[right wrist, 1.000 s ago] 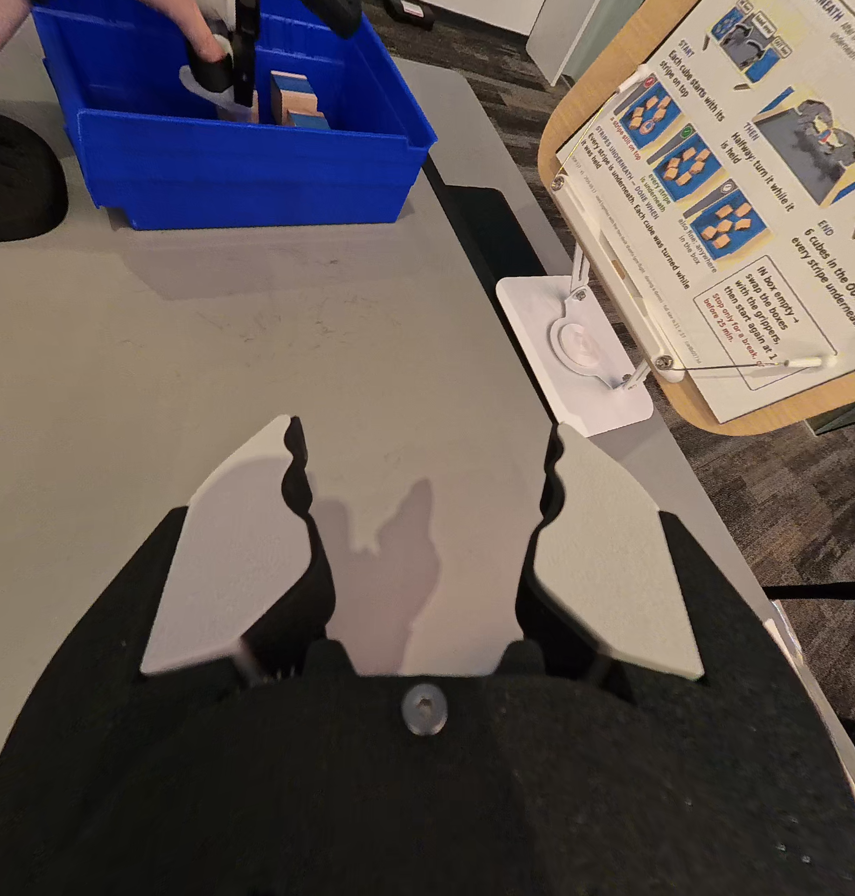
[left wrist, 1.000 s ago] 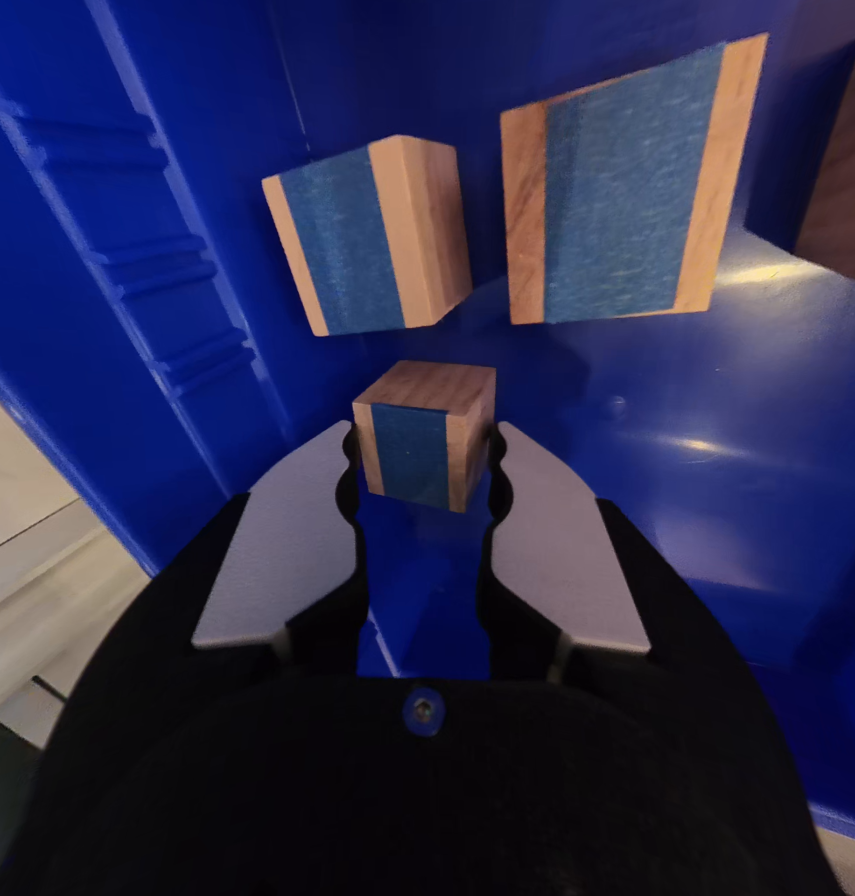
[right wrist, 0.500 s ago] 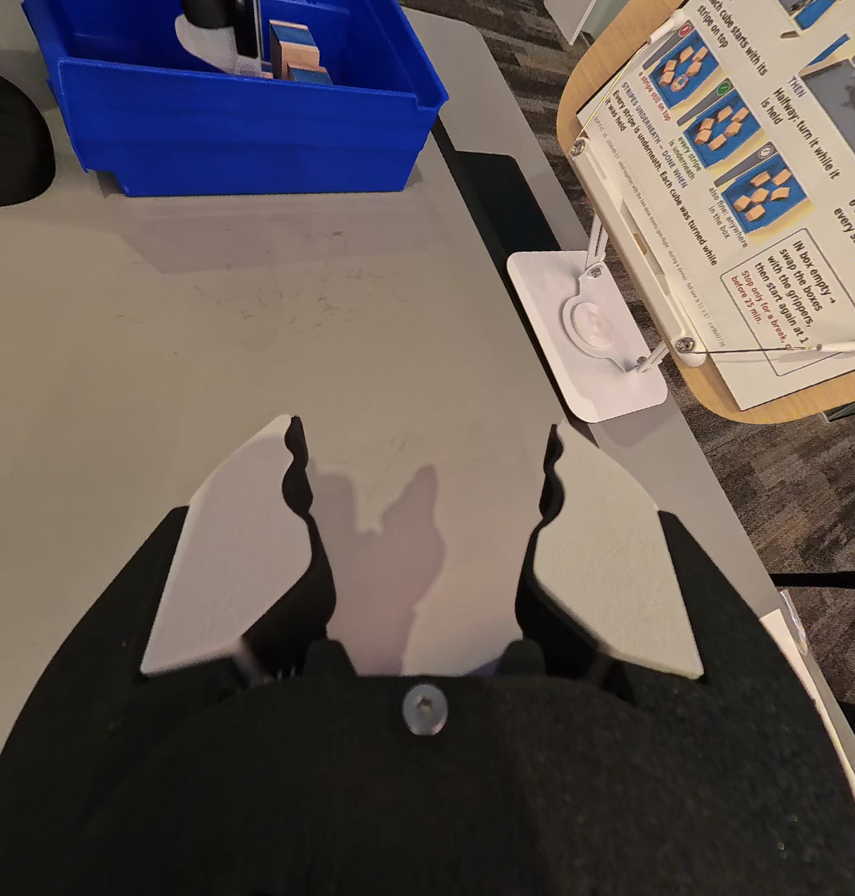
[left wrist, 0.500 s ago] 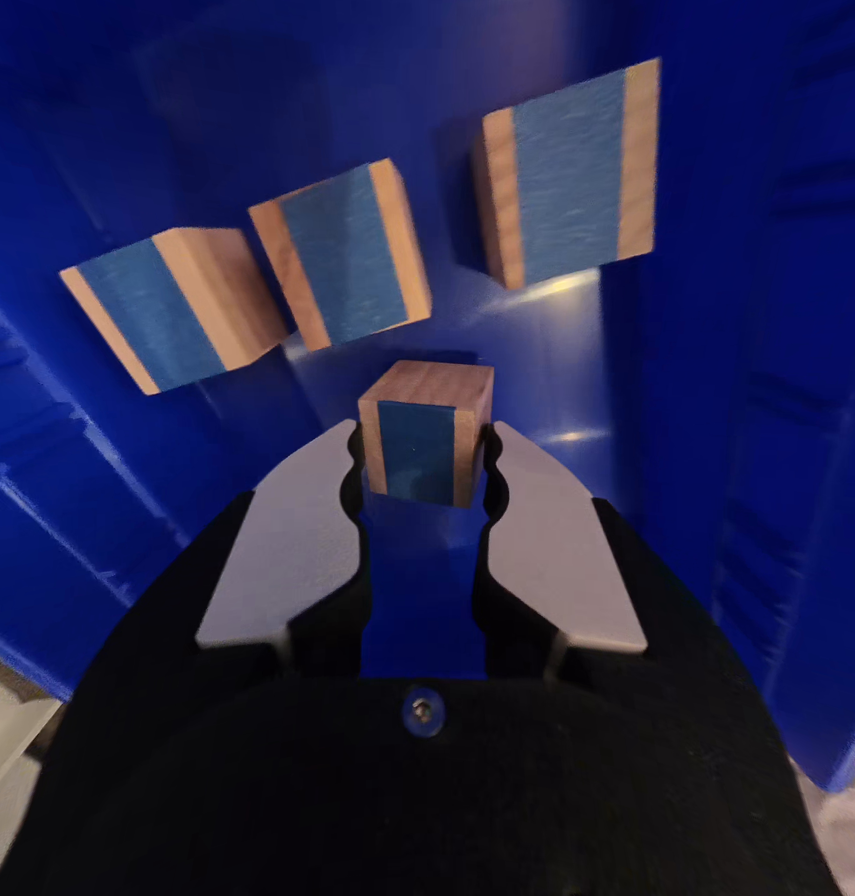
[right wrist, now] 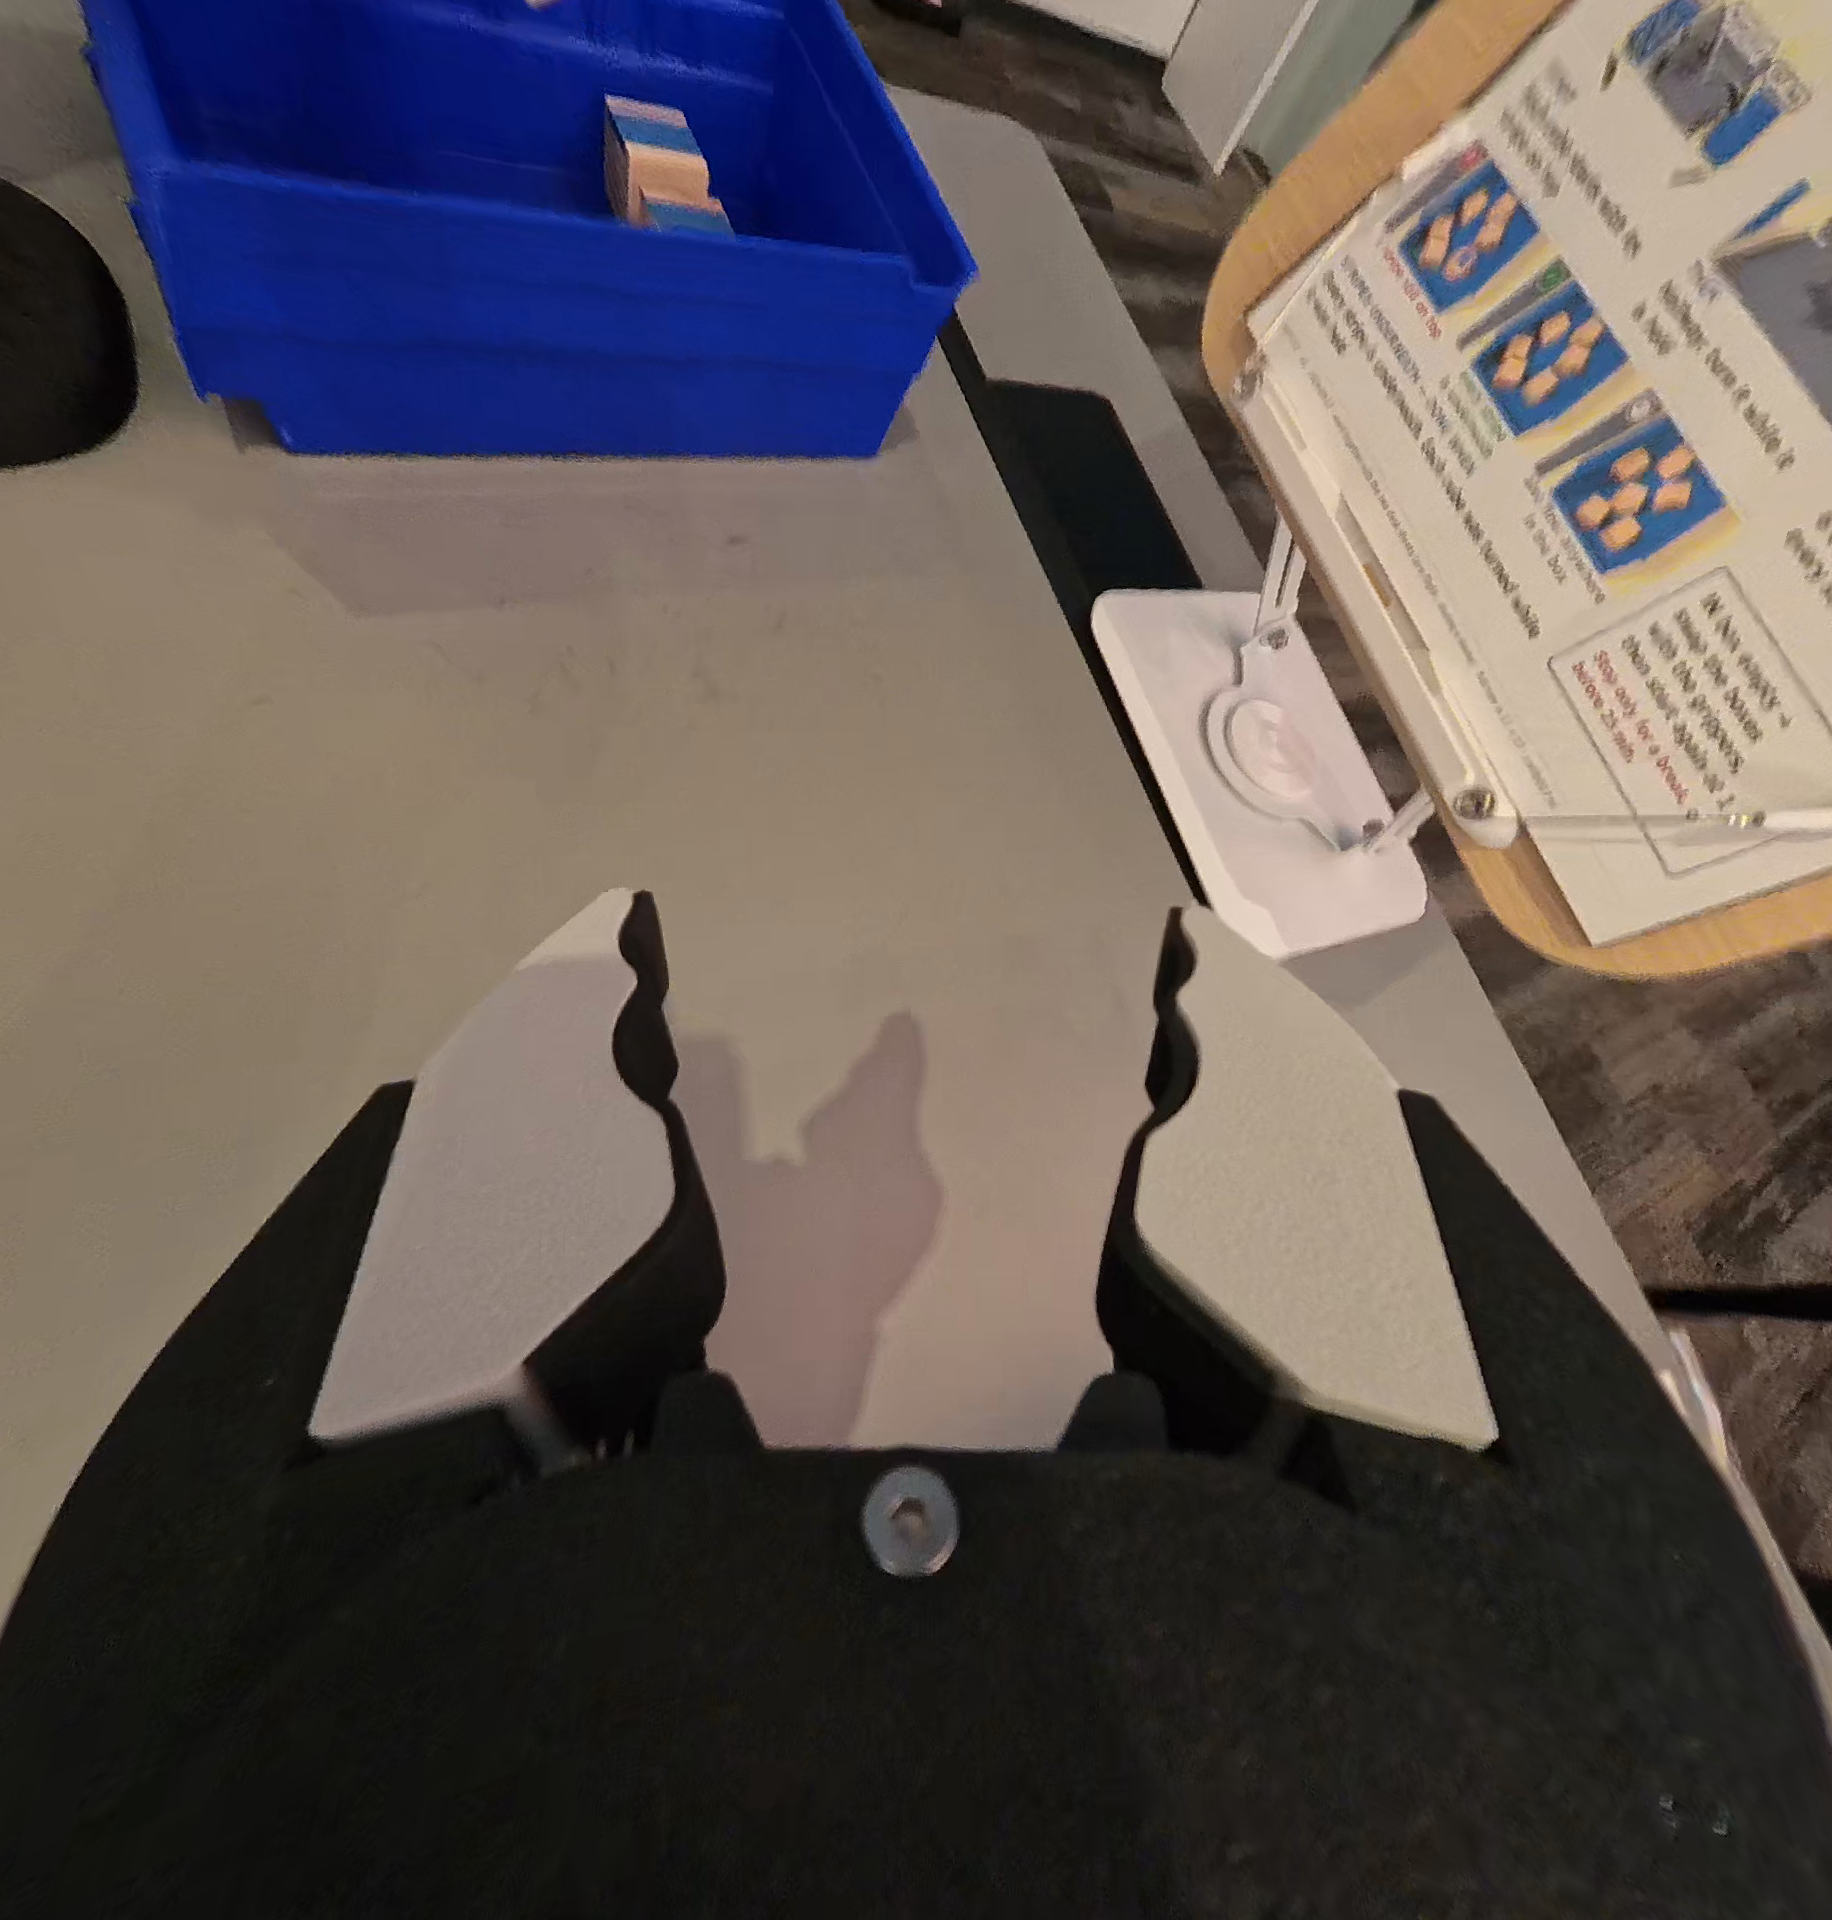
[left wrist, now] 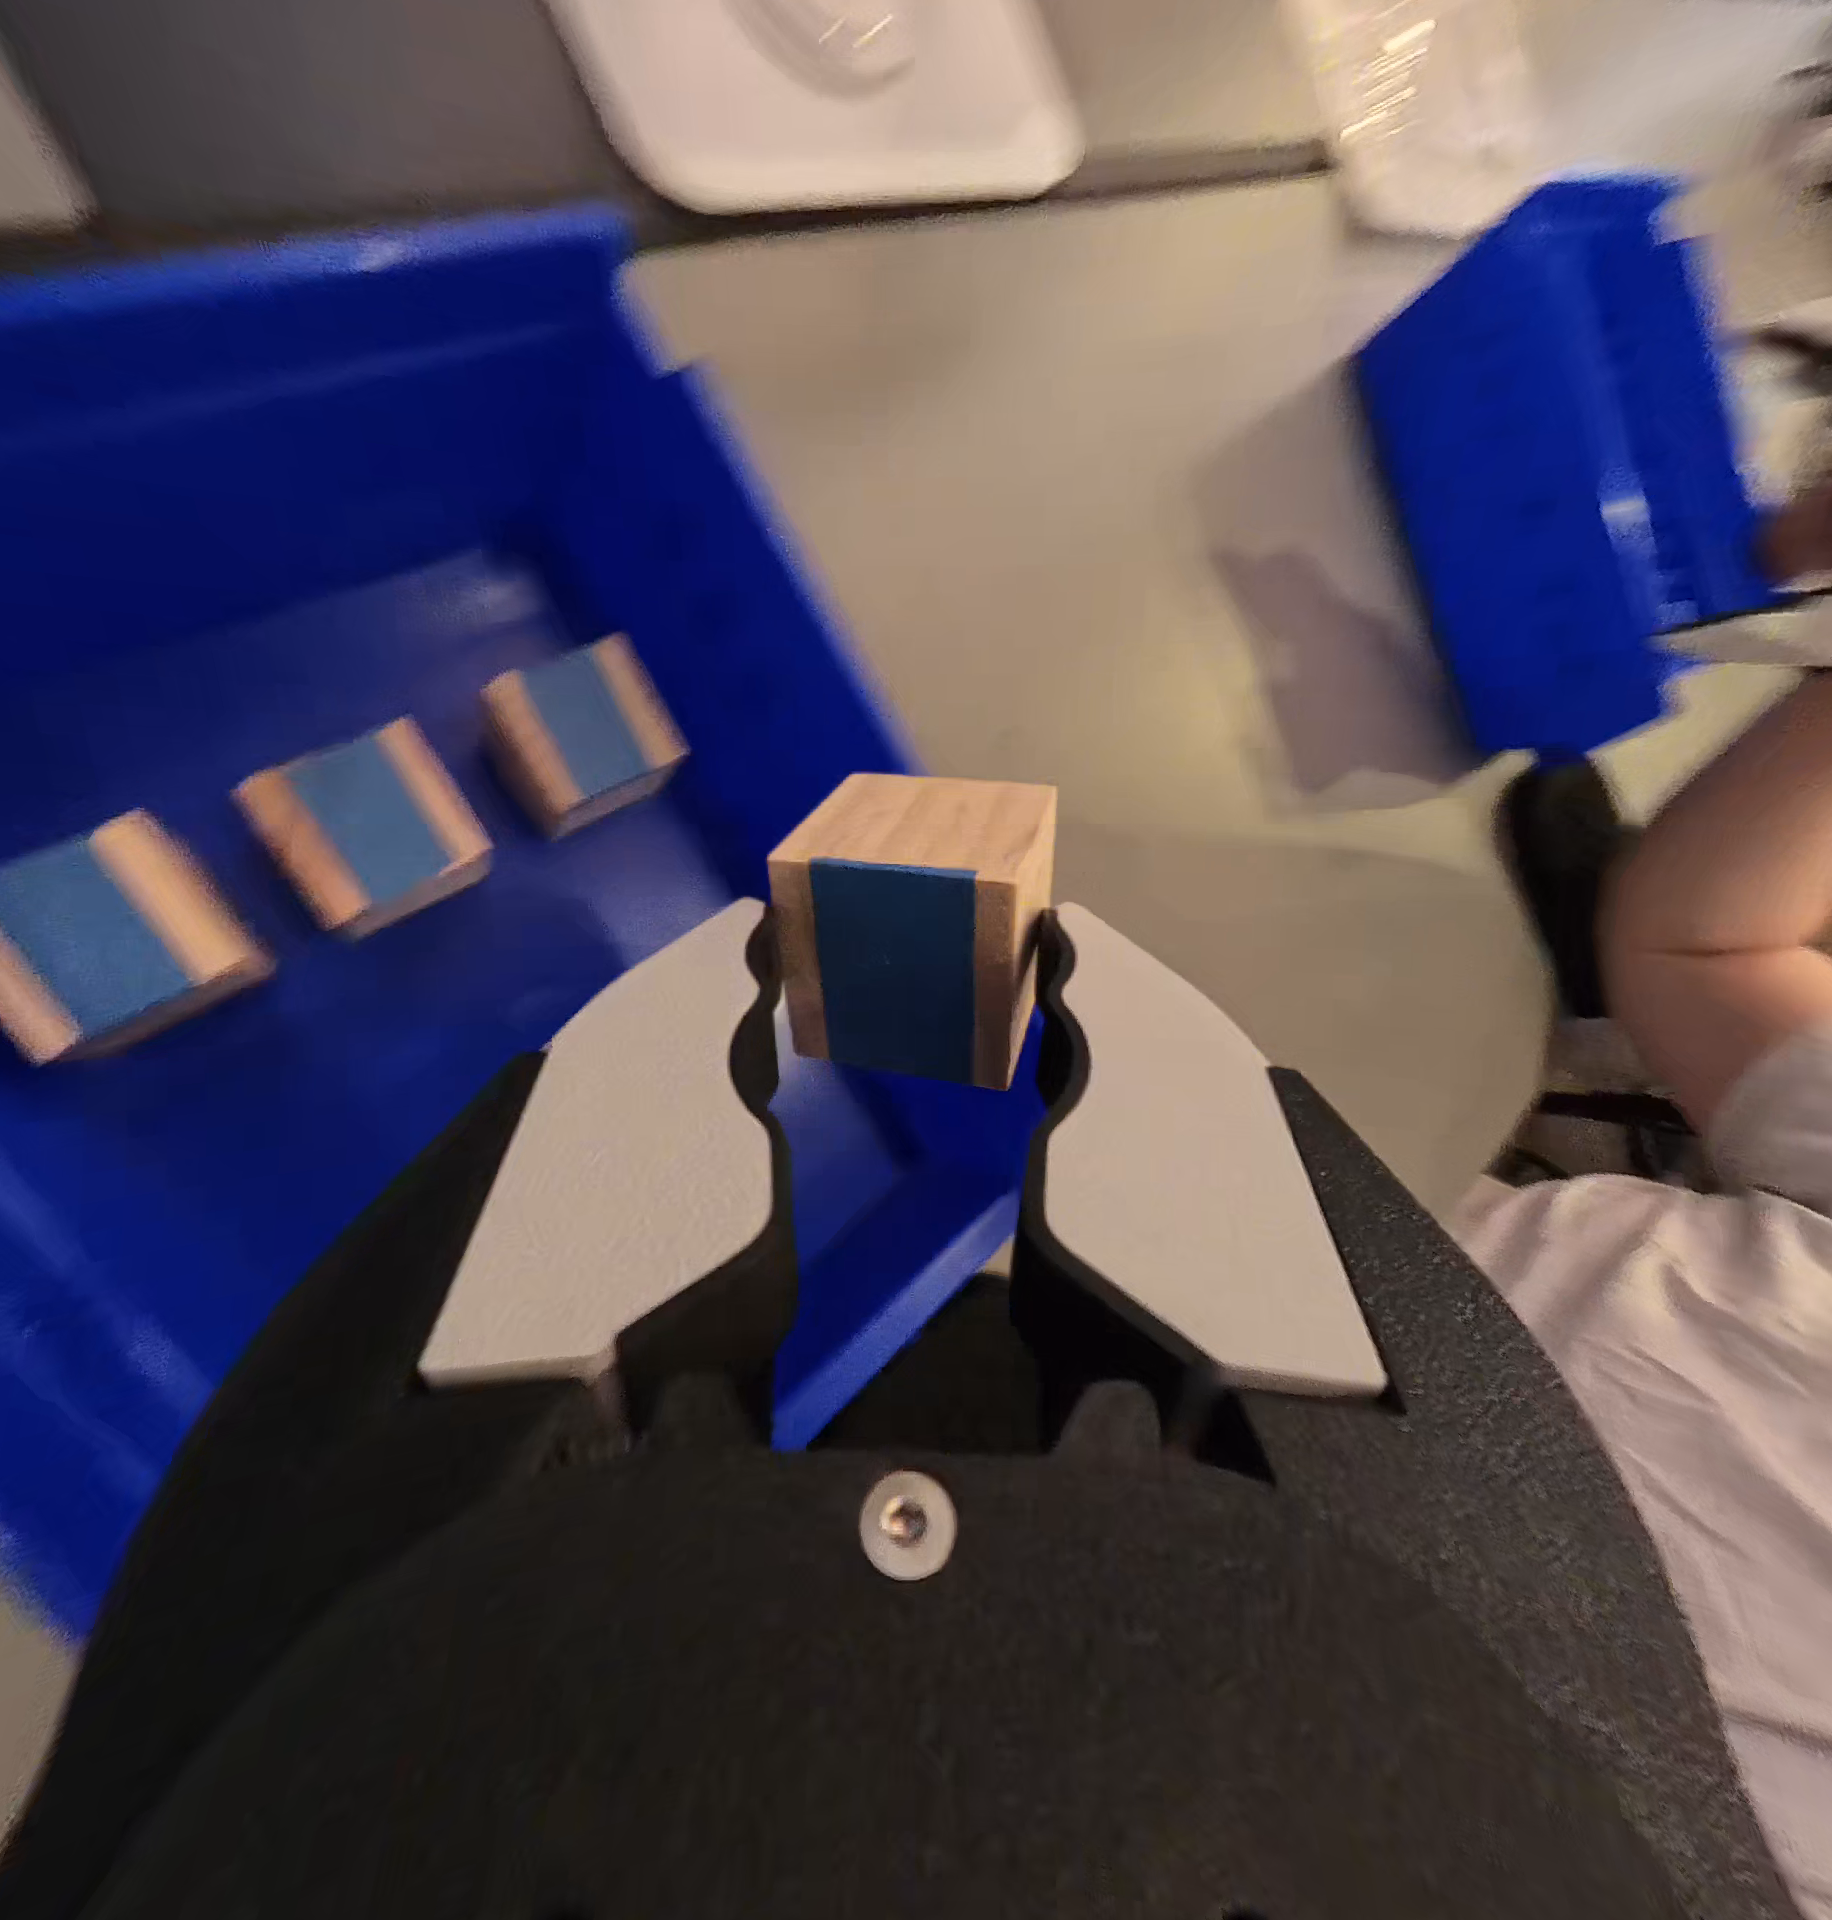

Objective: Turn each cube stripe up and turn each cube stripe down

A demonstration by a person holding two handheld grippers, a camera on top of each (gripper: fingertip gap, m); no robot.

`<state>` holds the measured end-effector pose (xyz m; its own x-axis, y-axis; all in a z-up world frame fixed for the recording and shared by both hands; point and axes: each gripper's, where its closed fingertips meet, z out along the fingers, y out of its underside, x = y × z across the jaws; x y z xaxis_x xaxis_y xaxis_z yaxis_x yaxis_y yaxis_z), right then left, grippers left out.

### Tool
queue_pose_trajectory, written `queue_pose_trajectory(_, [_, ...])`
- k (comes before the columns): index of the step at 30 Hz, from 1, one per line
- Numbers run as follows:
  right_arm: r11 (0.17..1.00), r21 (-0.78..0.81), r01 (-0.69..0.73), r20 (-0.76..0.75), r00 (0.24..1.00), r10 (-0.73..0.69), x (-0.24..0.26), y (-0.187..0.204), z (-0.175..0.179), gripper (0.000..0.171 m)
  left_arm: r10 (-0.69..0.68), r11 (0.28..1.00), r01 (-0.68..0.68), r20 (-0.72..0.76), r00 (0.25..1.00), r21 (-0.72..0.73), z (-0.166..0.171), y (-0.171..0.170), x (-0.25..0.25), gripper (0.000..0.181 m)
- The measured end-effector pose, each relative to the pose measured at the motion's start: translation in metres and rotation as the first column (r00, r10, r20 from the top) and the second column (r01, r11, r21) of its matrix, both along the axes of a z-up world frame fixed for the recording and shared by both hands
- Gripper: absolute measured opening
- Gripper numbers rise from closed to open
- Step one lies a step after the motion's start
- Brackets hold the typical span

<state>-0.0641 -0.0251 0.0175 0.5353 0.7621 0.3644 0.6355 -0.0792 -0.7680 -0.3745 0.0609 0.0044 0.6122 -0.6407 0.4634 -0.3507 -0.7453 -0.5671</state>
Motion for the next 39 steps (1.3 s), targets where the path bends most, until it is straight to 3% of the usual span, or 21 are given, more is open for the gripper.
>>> queue_pose_trajectory(5, [0.975, 0.193, -0.109, -0.117, 0.984, 0.133, -0.049, -0.016, 0.03, 0.083, -0.274, 0.96, 0.246, 0.288, 0.918, 0.131, 0.062, -0.046, 0.077, 0.047])
queue_pose_trajectory(10, [0.91, 0.388, -0.142, -0.148, 0.965, 0.214, -0.086, -0.038, 0.052, 0.083, -0.468, 0.876, 0.466, 0.445, 0.763, 0.122, 0.075, -0.095, 0.154, 0.047])
queue_pose_trajectory(17, [0.872, 0.457, -0.173, -0.096, 0.965, 0.242, -0.111, -0.048, 0.044, 0.078, -0.535, 0.806, 0.588, 0.512, 0.672, 0.072, 0.065, -0.132, 0.203, 0.047])
queue_pose_trajectory(22, [0.836, 0.529, -0.146, -0.058, 0.977, 0.207, -0.11, -0.044, 0.043, 0.045, -0.557, 0.774, 0.632, 0.513, 0.653, 0.036, 0.058, -0.145, 0.213, 0.047])
queue_pose_trajectory(27, [0.861, 0.483, -0.163, -0.116, 0.962, 0.247, -0.105, -0.051, 0.055, 0.045, -0.564, 0.752, 0.656, 0.572, 0.595, 0.058, 0.074, -0.151, 0.211, 0.043])
queue_pose_trajectory(31, [0.879, 0.444, -0.176, -0.126, 0.959, 0.255, -0.088, -0.056, 0.069, 0.045, -0.594, 0.762, 0.632, 0.541, 0.596, 0.141, 0.087, -0.149, 0.201, 0.04])
queue_pose_trajectory(33, [0.886, 0.449, -0.116, -0.081, 0.982, 0.17, -0.061, -0.048, 0.082, 0.045, -0.598, 0.774, 0.605, 0.527, 0.604, 0.185, 0.097, -0.147, 0.192, 0.04])
queue_pose_trajectory(36, [0.94, 0.318, 0.127, -0.143, 0.986, -0.085, 0.023, -0.029, 0.101, 0.045, -0.6, 0.792, 0.557, 0.482, 0.638, 0.249, 0.107, -0.143, 0.178, 0.041])
queue_pose_trajectory(38, [0.927, 0.097, 0.362, -0.223, 0.916, -0.334, 0.096, -0.012, 0.09, 0.045, -0.602, 0.795, 0.539, 0.475, 0.642, 0.279, 0.115, -0.145, 0.171, 0.041])
queue_pose_trajectory(39, [0.877, -0.007, 0.48, -0.224, 0.854, -0.469, 0.134, -0.005, 0.076, 0.045, -0.604, 0.794, 0.535, 0.475, 0.641, 0.288, 0.118, -0.147, 0.169, 0.041])
